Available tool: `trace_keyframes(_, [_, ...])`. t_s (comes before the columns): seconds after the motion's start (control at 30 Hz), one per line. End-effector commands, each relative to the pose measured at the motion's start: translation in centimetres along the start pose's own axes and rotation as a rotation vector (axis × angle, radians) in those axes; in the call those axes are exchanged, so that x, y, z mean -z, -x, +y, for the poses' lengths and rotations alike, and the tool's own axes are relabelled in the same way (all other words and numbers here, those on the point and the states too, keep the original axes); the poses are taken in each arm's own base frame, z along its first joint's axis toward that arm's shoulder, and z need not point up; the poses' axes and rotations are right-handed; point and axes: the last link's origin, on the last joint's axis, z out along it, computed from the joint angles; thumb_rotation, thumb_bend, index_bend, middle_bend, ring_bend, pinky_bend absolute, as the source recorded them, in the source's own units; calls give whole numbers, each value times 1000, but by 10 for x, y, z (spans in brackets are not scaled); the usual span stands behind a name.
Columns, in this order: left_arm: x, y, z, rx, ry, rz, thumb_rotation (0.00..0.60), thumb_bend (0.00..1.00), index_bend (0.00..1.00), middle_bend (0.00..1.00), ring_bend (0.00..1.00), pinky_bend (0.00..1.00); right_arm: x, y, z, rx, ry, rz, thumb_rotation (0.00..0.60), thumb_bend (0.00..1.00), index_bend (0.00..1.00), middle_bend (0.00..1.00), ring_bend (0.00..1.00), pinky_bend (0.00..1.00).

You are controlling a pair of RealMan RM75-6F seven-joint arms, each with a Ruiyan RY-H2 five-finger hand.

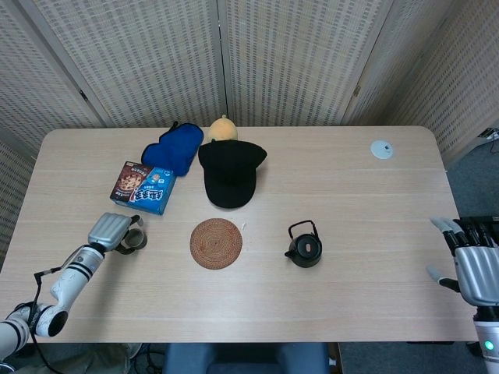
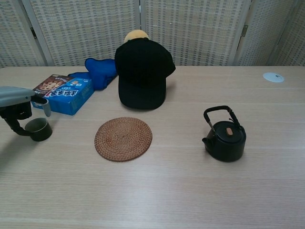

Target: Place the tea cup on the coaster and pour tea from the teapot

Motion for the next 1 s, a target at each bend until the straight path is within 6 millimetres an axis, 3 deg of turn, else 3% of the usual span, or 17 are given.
trace_keyframes(0.03, [-1,1,0,3,-1,-6,600,227,349,915,905,907,0,0,0,-1,0,2,600,56,176,217,145,102])
trace_keyframes(0.53, [-6,7,0,2,-14,-35,600,245,357,920,910,907,1,1,3,0,11,-4,600,56,175,217,145,102])
trace_keyframes(1.0, [-6,-3,8,-7,20,-6,600,262,456,932,917,913,2,1,3,-2,11,-2,600,56,176,217,145,102])
